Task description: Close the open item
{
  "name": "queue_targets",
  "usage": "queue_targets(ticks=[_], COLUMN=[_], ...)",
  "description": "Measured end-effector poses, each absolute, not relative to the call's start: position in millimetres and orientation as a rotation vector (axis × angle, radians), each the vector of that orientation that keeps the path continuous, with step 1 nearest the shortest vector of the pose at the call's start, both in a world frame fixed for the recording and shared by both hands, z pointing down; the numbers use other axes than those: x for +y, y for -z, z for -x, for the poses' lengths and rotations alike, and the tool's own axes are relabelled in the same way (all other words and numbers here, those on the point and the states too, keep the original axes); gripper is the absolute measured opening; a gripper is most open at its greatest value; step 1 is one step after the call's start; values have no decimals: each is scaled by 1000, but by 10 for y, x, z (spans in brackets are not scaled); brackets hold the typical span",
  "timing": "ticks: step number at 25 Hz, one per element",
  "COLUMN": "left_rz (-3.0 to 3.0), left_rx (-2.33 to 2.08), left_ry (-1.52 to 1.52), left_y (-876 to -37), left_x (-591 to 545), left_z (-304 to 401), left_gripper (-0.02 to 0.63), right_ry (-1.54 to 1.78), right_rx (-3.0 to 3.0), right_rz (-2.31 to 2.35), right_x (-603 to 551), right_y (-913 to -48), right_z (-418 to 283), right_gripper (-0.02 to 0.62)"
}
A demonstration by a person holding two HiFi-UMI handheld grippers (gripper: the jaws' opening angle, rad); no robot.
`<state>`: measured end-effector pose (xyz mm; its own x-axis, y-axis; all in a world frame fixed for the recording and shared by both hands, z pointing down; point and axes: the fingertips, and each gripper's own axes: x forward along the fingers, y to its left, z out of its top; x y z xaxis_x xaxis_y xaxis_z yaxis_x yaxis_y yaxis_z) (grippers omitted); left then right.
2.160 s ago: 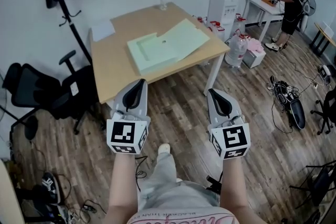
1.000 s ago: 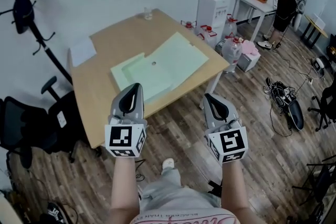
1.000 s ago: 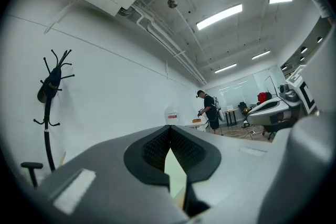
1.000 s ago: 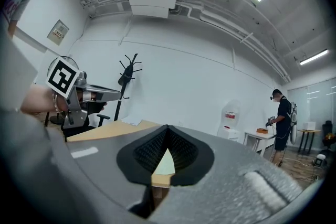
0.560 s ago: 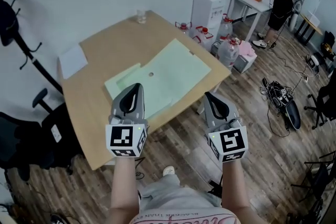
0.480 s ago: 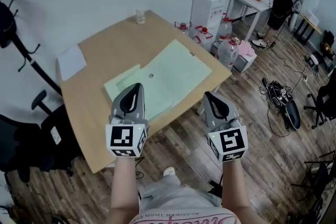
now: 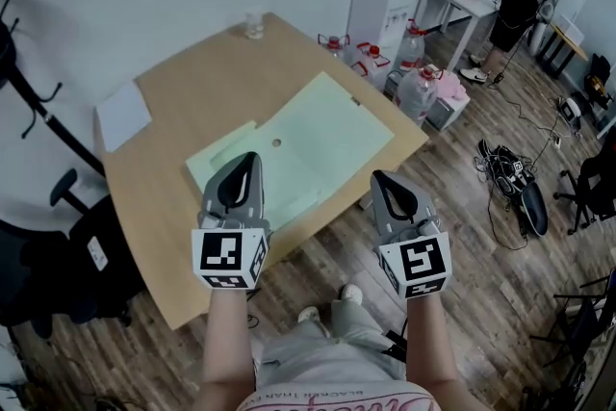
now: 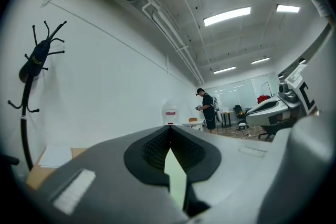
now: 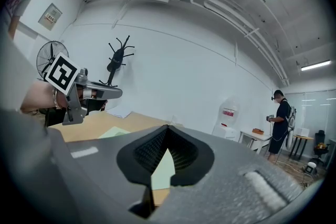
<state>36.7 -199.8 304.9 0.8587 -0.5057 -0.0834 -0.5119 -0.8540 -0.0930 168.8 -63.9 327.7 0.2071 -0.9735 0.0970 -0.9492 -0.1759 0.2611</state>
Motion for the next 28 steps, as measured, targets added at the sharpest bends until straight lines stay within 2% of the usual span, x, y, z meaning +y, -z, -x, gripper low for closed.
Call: queue_targets(ticks=[13,28], left_rz=[2881,2841], left_rx=[860,963], left_ry=[-54,-24], left_y=[-3047,-3058], left_x=[-2225,-2562], left_z=[-513,-1195], left_gripper=[13,14], right_ry=[149,120], right_rx=[-1854,-1899], right_rz=[-2254,-2229], right_x=[-979,-1434], right_y=[-3230,-3235], right_z=[-2115,-3121], right_gripper=[2,2])
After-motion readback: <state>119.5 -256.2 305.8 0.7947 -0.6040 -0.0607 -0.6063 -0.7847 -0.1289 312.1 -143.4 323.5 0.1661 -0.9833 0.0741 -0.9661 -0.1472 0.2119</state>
